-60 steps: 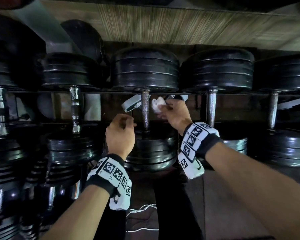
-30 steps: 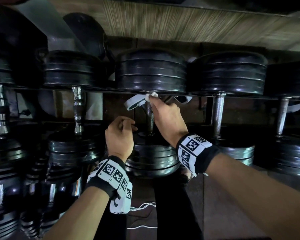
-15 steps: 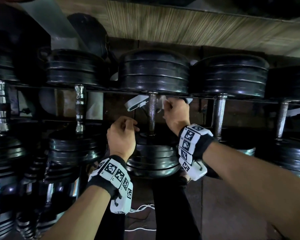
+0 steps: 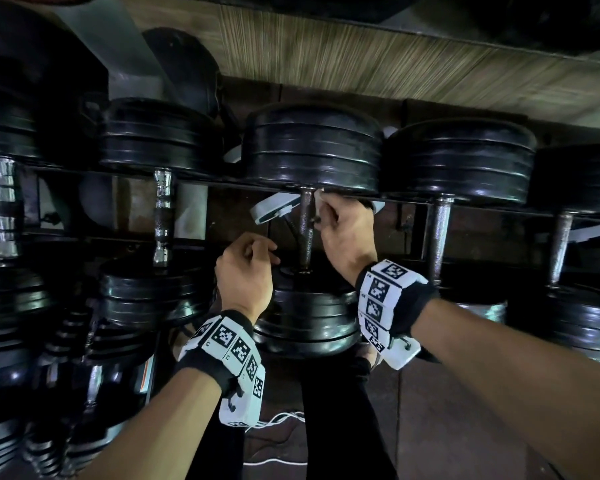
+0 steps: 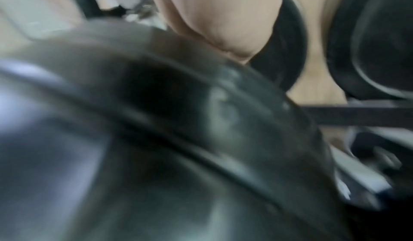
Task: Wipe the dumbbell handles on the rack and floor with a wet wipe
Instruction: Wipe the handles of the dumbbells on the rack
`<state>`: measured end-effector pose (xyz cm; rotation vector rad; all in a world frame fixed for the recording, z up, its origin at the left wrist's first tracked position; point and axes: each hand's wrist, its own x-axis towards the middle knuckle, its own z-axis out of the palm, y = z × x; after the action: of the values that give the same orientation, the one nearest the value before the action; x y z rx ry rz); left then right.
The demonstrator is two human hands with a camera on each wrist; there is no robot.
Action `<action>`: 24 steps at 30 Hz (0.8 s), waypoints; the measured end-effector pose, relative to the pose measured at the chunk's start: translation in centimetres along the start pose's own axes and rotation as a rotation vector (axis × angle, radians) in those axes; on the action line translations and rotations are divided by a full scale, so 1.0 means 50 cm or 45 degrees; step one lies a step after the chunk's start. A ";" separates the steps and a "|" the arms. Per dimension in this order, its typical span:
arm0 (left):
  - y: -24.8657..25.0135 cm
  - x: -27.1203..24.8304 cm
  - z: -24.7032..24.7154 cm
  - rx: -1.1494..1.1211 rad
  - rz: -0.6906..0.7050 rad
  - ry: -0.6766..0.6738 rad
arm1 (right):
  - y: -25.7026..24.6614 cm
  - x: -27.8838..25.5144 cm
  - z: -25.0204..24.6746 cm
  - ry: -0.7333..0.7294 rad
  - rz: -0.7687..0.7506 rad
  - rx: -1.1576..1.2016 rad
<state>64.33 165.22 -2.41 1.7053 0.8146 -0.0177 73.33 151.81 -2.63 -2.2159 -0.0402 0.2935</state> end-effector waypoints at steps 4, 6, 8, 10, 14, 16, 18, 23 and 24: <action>-0.002 -0.001 0.002 0.042 0.006 0.016 | -0.042 -0.030 -0.014 -0.043 -0.066 -0.080; 0.001 -0.002 0.002 0.082 -0.002 0.023 | -0.070 -0.047 -0.009 -0.231 -0.130 -0.103; 0.005 -0.005 0.002 0.165 -0.017 0.023 | -0.097 -0.062 0.016 -0.454 -0.254 -0.092; 0.006 -0.002 0.000 0.160 -0.037 -0.008 | -0.114 -0.064 0.035 -0.498 -0.217 0.001; 0.017 0.003 -0.029 -0.065 -0.014 -0.312 | -0.083 -0.076 0.012 -0.361 -0.098 0.101; 0.038 0.000 -0.048 -0.037 -0.005 -0.563 | -0.060 -0.089 -0.010 -0.225 -0.065 0.167; 0.058 0.003 -0.059 0.103 0.026 -0.717 | -0.041 -0.097 -0.020 -0.107 -0.053 0.221; 0.047 0.061 -0.031 0.090 0.008 -0.506 | -0.034 -0.130 -0.006 0.077 0.207 0.222; 0.043 0.080 -0.023 0.126 -0.019 -0.466 | -0.036 -0.136 -0.003 0.111 0.242 0.164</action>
<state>68.03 168.05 -1.90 1.7208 0.5593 -0.3746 66.90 151.90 0.21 -2.1047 0.2319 0.2951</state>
